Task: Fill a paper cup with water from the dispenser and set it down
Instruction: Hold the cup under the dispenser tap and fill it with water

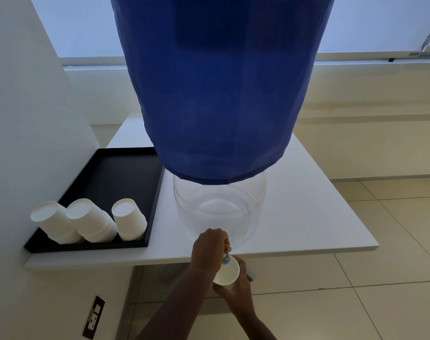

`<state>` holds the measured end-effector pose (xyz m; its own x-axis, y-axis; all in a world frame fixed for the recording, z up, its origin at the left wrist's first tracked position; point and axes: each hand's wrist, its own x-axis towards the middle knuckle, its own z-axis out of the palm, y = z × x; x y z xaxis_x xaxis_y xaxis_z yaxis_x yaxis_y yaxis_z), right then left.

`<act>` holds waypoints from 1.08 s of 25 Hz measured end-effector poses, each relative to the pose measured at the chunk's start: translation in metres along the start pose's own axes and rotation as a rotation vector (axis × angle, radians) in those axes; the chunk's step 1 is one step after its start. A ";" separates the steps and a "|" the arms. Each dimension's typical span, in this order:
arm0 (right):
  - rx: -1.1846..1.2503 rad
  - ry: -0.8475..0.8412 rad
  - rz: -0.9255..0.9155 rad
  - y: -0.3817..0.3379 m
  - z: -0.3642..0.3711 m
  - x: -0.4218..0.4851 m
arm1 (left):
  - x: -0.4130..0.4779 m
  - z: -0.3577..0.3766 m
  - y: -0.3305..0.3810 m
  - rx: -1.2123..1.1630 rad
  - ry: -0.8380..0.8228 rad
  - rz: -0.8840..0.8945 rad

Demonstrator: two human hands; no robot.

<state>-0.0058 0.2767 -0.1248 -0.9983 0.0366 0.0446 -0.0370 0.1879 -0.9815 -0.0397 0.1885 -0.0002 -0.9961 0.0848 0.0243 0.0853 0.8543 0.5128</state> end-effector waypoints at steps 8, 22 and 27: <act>0.007 -0.010 0.009 0.002 0.001 -0.001 | -0.004 0.002 -0.005 -0.025 0.017 0.060; 0.068 -0.029 0.037 -0.013 -0.003 -0.009 | -0.052 0.017 0.002 0.359 -0.042 0.297; 0.086 -0.057 0.037 -0.011 -0.009 -0.012 | -0.071 0.042 0.000 0.395 0.059 0.247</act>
<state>0.0066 0.2829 -0.1129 -0.9999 -0.0141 -0.0005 -0.0010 0.1027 -0.9947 0.0317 0.2040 -0.0383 -0.9434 0.2912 0.1590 0.3112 0.9428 0.1196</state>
